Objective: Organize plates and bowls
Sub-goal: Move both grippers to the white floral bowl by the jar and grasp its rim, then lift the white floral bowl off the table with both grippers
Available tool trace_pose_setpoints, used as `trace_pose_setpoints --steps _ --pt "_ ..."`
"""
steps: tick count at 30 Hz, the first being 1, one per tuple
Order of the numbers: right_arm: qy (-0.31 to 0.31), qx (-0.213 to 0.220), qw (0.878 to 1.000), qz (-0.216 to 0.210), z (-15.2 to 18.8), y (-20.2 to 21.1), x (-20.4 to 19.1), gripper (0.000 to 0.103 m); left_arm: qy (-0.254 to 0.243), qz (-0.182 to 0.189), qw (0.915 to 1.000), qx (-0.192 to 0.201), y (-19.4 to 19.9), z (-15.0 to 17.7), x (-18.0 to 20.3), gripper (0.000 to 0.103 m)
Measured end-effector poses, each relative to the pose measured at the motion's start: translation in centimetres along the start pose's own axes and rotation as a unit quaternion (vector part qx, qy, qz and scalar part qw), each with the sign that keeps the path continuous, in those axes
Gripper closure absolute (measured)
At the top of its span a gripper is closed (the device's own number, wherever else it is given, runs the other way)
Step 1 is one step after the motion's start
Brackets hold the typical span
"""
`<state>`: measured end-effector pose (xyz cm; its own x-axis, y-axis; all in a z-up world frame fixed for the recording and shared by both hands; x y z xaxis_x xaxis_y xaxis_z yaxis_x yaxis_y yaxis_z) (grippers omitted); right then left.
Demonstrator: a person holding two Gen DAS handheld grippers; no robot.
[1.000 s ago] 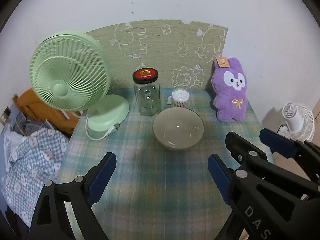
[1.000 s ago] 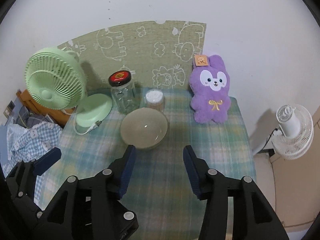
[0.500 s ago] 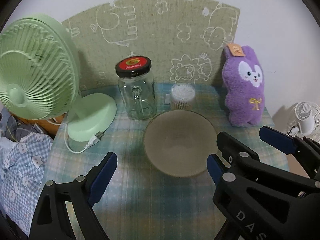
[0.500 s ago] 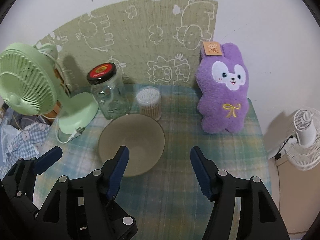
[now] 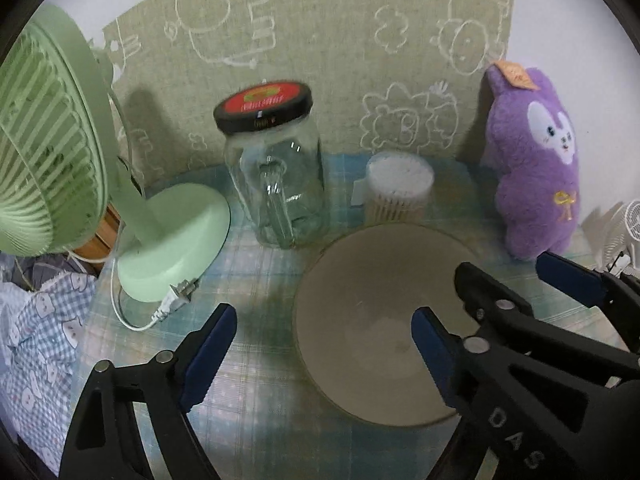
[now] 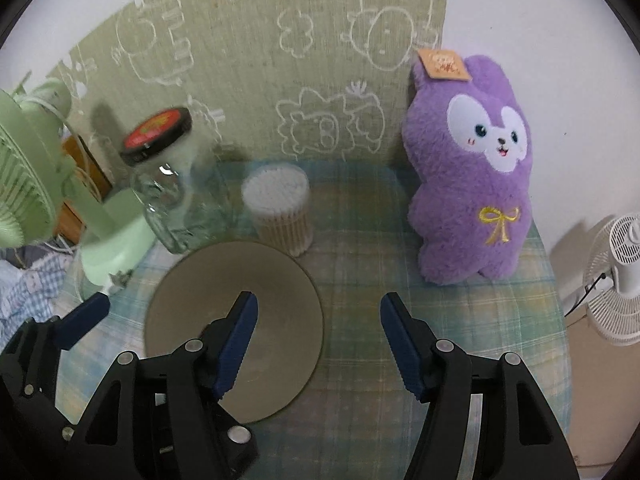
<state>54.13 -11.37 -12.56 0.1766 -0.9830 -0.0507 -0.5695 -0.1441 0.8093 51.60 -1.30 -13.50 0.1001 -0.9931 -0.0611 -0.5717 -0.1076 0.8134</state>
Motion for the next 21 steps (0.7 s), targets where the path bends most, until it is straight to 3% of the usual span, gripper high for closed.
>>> trace_pose_setpoints --steps 9,14,16,21 --pt "-0.016 -0.013 1.0 -0.011 1.1 -2.2 0.3 0.037 0.015 -0.005 0.9995 -0.026 -2.5 1.0 -0.7 0.041" --pt "-0.015 -0.032 0.999 -0.015 1.5 -3.4 0.1 0.056 0.021 0.002 0.9991 -0.036 -3.4 1.5 -0.7 0.061" --pt "-0.013 -0.036 0.999 -0.017 1.5 -3.7 0.0 0.071 0.02 0.002 0.9992 -0.036 -3.4 1.7 -0.7 0.066" --pt "-0.011 -0.04 0.999 -0.026 1.6 -3.8 -0.6 0.078 0.015 0.022 0.999 -0.035 -3.3 1.8 0.0 0.074"
Point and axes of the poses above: each gripper's, at about its wrist camera, not at the fingertips, and y roughly against the way its jaws point, x to its right, z to its underside, the point moved 5 cm from there along -y, roughly the way its jaws point
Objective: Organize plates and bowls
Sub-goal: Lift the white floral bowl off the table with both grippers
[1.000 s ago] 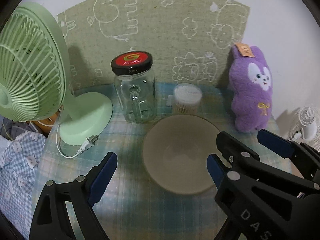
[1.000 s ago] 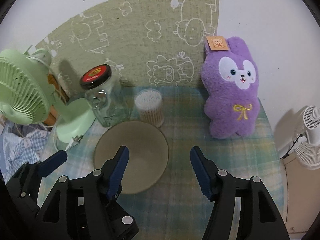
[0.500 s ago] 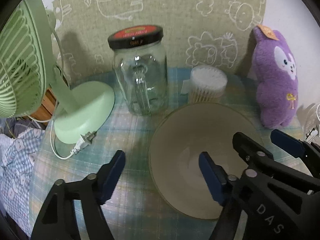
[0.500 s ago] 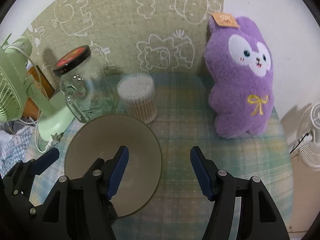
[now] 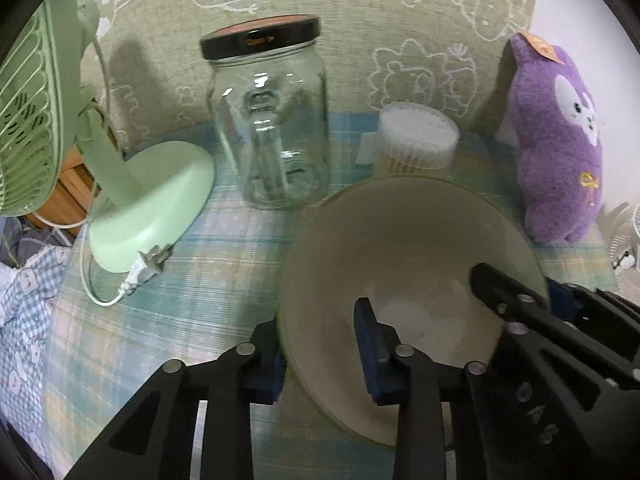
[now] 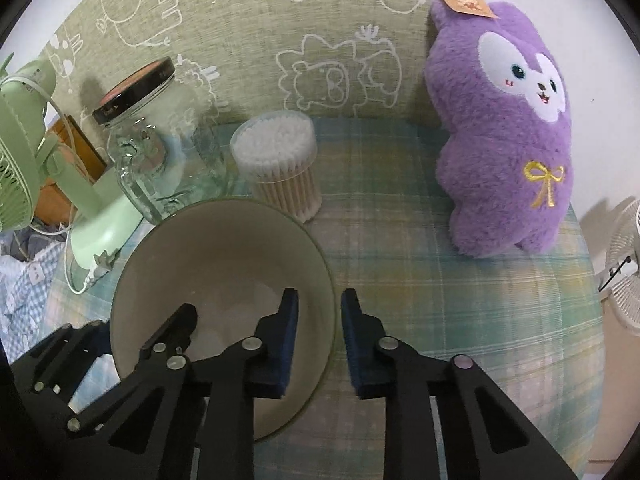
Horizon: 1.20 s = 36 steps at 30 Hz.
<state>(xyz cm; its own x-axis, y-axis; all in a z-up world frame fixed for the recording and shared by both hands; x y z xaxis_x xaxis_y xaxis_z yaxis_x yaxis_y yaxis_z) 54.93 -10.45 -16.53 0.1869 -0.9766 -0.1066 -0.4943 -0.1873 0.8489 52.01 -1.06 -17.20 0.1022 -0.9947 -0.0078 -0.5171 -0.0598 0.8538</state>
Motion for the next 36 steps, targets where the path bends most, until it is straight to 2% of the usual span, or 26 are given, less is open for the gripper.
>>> trace_pose_setpoints --steps 13,22,27,36 --pt "-0.004 -0.004 1.0 0.012 0.3 0.7 0.0 0.078 -0.005 0.007 1.0 -0.001 1.0 0.3 0.5 0.074" --pt "-0.006 -0.011 1.0 0.012 2.1 2.0 -0.4 0.078 -0.014 0.006 0.9998 -0.01 2.0 2.1 0.0 0.074" --pt "-0.01 -0.01 1.0 0.015 3.1 3.3 -0.8 0.078 -0.02 0.009 0.9997 -0.01 3.2 3.1 -0.1 0.074" --pt "-0.02 0.014 0.999 0.022 4.0 7.7 -1.4 0.078 -0.03 0.016 0.9993 0.014 7.3 3.7 -0.2 0.074"
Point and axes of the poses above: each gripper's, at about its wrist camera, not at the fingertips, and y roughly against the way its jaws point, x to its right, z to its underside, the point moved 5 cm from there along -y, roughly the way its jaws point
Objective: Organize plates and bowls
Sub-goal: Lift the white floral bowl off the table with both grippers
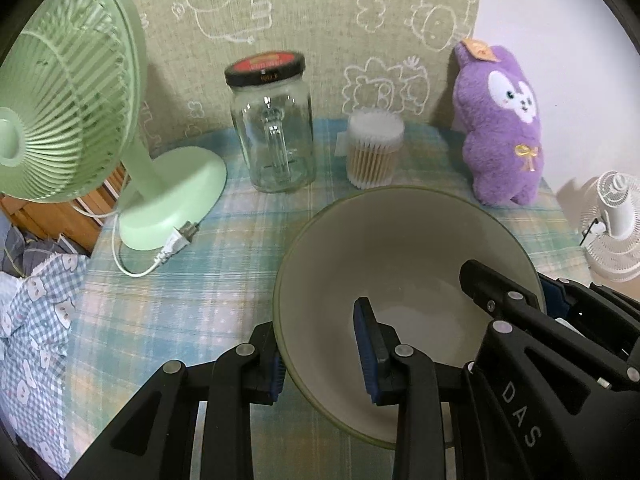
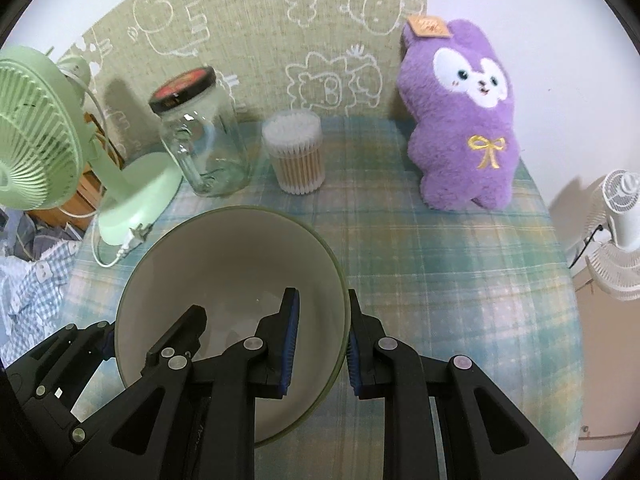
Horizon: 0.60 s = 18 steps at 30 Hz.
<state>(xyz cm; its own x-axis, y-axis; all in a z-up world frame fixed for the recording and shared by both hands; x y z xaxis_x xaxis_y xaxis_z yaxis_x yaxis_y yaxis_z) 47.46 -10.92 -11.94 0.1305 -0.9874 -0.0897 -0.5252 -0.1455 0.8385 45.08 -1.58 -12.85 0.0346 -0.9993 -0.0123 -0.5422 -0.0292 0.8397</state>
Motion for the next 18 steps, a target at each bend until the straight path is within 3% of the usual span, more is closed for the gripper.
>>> trace_pose_setpoints --steps 18 --pt "-0.018 0.045 0.999 0.016 4.1 11.2 -2.3 0.078 -0.014 0.019 0.9987 0.044 10.0 3.2 -1.2 0.074"
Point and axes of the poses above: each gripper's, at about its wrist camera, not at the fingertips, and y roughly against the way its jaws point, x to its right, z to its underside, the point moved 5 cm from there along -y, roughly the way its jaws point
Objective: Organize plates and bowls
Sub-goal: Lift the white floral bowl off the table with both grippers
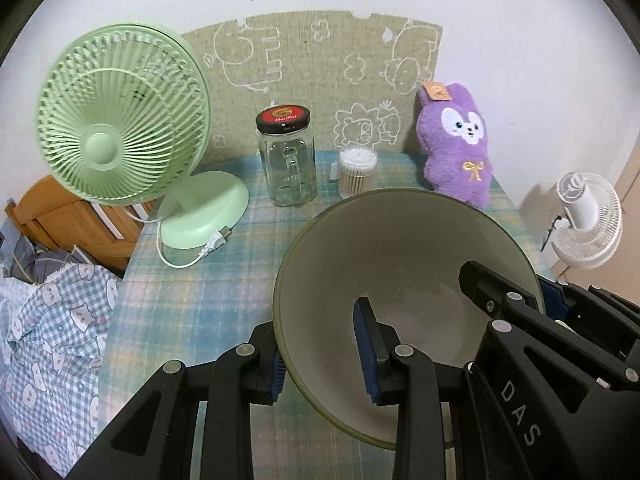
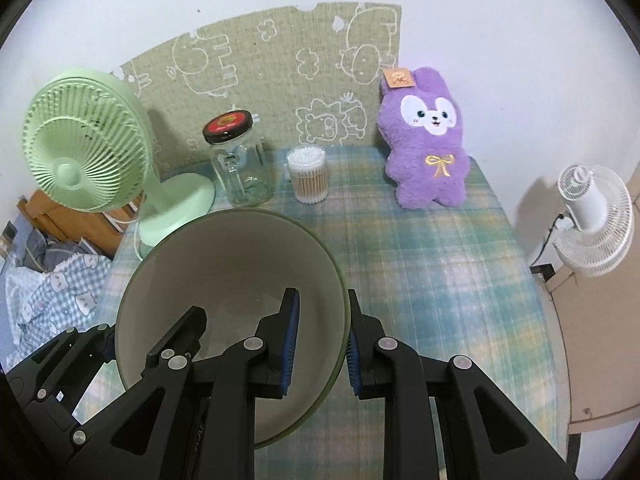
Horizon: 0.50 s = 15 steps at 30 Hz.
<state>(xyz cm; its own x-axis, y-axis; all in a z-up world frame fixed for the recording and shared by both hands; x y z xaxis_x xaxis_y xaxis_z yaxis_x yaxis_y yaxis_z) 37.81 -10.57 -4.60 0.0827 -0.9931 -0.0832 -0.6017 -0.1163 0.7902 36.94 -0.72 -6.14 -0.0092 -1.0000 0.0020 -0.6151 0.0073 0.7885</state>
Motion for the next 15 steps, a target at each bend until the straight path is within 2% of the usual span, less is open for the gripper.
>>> trace_pose_setpoints --steps 15 --pt "-0.014 0.02 0.999 0.022 6.2 7.8 -1.6 0.078 -0.019 0.018 0.9995 0.017 6.6 5.5 -0.8 0.076"
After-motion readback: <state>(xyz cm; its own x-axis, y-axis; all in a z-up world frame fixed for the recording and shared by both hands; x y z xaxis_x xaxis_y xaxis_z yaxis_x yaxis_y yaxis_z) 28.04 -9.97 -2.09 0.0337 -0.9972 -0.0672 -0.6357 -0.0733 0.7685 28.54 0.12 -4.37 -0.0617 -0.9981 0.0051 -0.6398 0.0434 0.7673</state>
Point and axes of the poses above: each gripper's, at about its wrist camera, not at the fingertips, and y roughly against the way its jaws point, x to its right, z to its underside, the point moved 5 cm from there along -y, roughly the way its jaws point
